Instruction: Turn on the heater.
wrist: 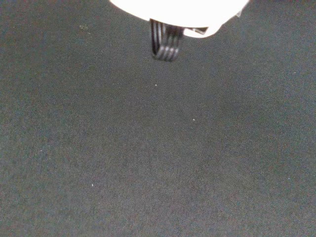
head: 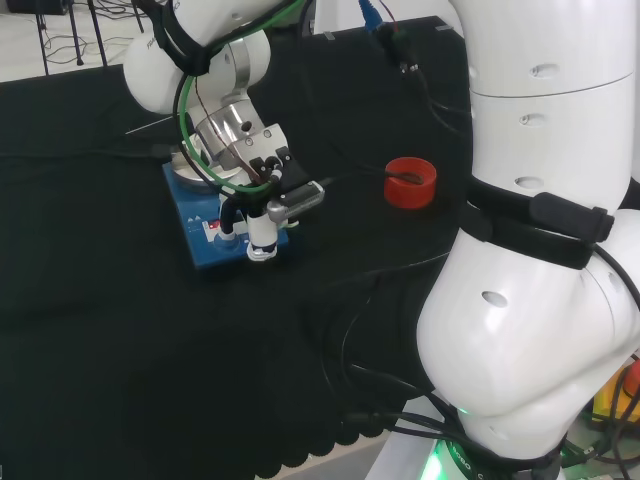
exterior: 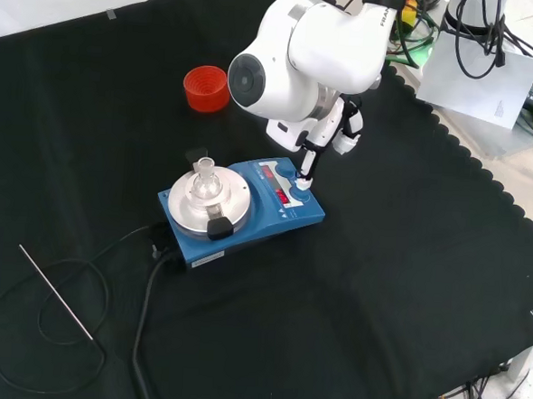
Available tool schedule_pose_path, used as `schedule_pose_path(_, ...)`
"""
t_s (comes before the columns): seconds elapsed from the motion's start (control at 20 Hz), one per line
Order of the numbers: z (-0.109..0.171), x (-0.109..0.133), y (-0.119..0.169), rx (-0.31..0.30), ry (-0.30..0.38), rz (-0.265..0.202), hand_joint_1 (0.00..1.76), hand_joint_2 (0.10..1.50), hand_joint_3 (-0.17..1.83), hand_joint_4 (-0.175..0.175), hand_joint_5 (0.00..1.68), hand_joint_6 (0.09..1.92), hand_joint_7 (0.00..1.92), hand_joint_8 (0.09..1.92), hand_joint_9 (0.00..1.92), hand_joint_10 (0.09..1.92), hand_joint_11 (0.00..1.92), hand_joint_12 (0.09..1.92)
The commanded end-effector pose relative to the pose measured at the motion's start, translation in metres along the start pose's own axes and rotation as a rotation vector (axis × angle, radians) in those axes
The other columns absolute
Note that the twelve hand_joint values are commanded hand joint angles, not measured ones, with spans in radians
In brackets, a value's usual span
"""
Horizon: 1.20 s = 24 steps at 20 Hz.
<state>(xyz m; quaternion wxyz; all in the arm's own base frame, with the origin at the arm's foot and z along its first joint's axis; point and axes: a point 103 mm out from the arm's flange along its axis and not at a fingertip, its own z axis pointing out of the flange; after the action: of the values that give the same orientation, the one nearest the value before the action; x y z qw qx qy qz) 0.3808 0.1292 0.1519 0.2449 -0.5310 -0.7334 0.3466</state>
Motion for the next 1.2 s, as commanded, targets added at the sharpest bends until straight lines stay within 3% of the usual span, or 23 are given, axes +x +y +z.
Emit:
schedule_pose_path(0.05, 0.002, 0.0, 0.001, 0.01, -0.002, 0.012, 1.4, 0.66, 1.05, -0.04, 0.35, 0.09, 1.5, 1.54, 1.65, 1.45, 1.49, 1.34)
schedule_pose_path(0.5, 0.005, -0.005, 0.003, 0.023, -0.015, 0.008, 1.4, 0.66, 1.05, -0.04, 0.35, 0.09, 1.5, 1.54, 1.65, 1.45, 1.49, 1.34)
schedule_pose_path(1.2, -0.016, -0.015, -0.03, -0.059, 0.017, -0.026, 1.4, 0.66, 1.05, -0.04, 0.36, 0.09, 1.5, 1.54, 1.65, 1.45, 1.49, 1.34)
